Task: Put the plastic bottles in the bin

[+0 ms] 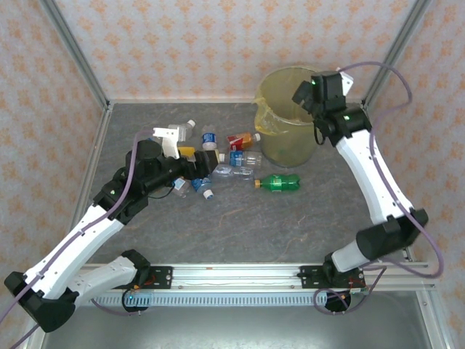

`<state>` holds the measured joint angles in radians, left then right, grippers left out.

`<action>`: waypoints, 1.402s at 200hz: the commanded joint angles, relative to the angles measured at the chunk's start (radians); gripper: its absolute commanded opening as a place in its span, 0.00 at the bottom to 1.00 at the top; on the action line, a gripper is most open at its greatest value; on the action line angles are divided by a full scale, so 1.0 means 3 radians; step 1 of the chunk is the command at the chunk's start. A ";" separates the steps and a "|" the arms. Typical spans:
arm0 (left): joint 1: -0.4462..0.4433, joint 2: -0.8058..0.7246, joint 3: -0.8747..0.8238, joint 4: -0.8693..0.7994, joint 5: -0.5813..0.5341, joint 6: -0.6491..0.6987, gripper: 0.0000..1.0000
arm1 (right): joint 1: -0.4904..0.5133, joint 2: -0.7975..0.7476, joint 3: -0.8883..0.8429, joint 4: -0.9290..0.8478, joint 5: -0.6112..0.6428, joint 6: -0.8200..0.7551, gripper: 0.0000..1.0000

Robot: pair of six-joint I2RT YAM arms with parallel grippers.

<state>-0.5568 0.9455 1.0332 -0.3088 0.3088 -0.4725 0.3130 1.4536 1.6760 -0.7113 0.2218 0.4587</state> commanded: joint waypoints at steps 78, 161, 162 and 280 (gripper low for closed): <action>-0.0046 0.0264 0.0117 0.0129 0.0586 0.0108 0.99 | -0.0010 -0.1585 -0.1526 -0.0122 -0.0213 0.1194 1.00; -0.0056 0.0142 0.0003 0.0047 0.0501 0.0080 0.99 | -0.0016 -0.2319 -0.3151 0.0868 -0.0990 0.2251 1.00; -0.0056 0.0144 0.0005 0.0042 0.0498 0.0081 0.99 | -0.0018 -0.2319 -0.3167 0.0883 -0.1000 0.2258 1.00; -0.0056 -0.0041 -0.0062 -0.0055 0.0326 -0.0007 0.99 | 0.0014 -0.1334 -0.3926 0.2152 -0.1749 0.2957 0.93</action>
<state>-0.5682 0.9581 1.0233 -0.3073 0.4297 -0.4664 0.3134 1.0229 0.5091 -0.1856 -0.2752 1.2900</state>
